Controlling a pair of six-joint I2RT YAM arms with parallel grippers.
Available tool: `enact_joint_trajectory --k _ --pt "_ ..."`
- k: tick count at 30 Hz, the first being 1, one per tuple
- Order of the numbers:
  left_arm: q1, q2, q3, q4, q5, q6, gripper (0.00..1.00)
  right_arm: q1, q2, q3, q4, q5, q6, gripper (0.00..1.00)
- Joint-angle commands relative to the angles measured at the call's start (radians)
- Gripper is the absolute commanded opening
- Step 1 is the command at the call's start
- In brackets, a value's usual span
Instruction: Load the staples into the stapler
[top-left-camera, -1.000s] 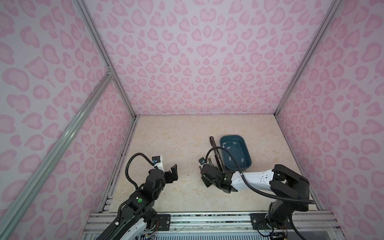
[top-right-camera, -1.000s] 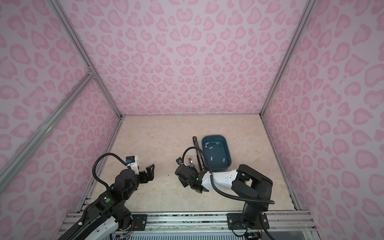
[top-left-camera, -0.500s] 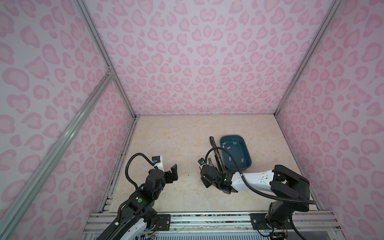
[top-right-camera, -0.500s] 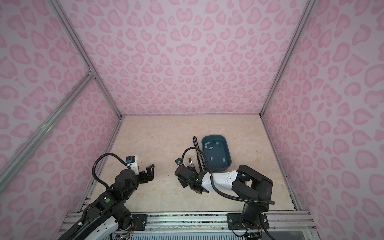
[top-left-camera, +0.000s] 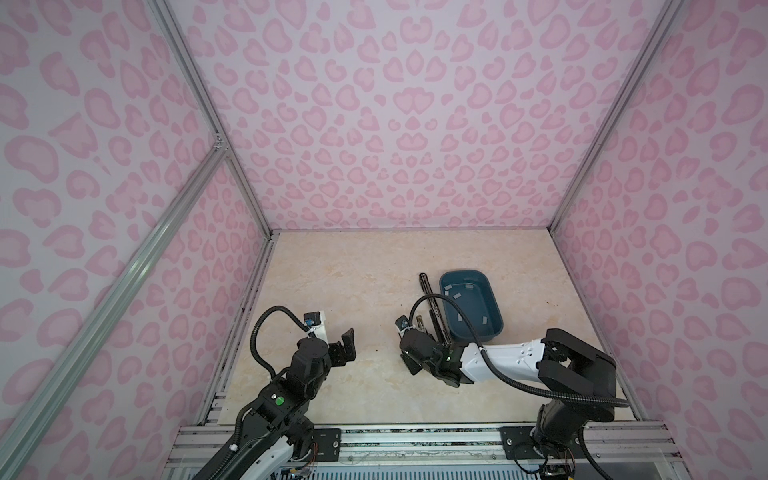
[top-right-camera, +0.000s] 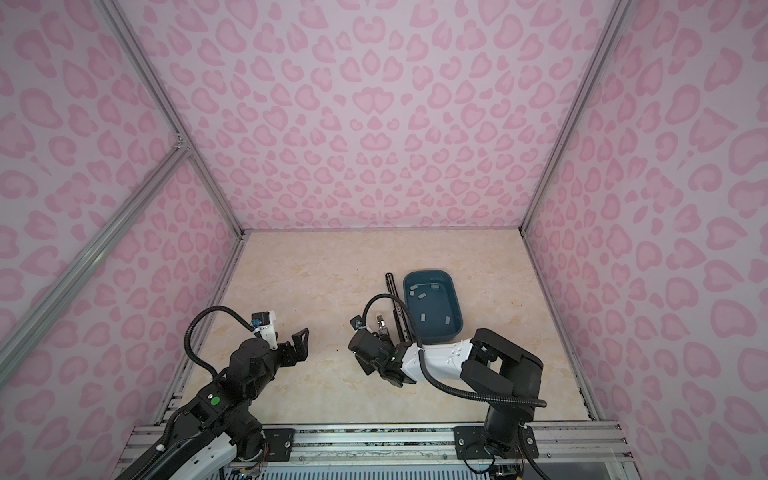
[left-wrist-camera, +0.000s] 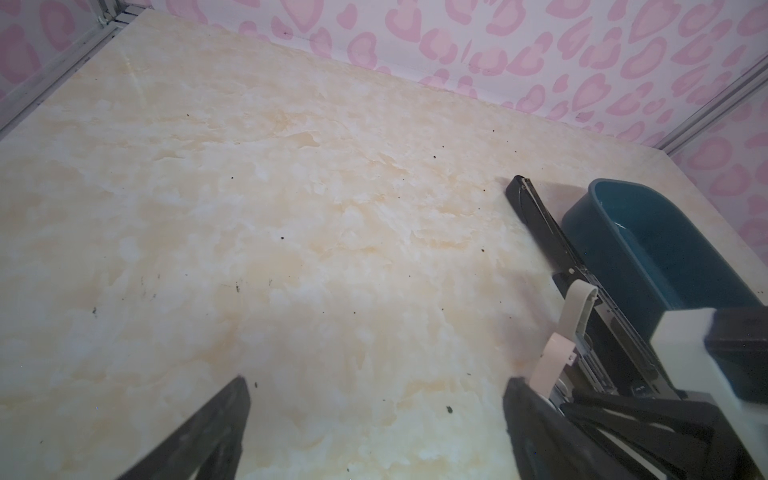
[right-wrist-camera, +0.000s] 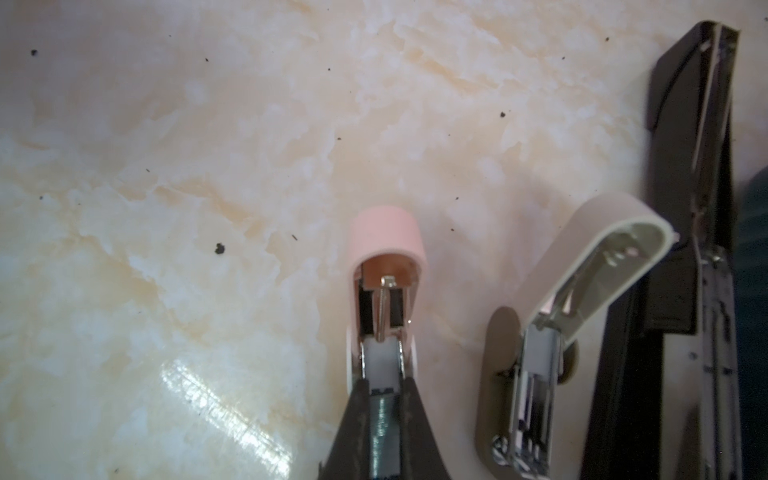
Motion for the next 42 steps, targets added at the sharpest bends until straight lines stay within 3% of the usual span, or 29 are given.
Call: enact_joint_trajectory --k 1,31,42 --pt "0.001 -0.002 -0.002 0.018 0.003 0.003 0.96 0.001 0.010 0.005 -0.011 0.010 -0.003 0.05" --pt "0.001 0.001 -0.001 0.019 0.002 0.003 0.96 0.020 -0.031 -0.053 -0.059 0.005 0.081 0.05" --pt "0.001 -0.004 -0.004 0.019 0.003 0.003 0.96 0.027 -0.032 -0.051 -0.061 0.013 0.085 0.19"
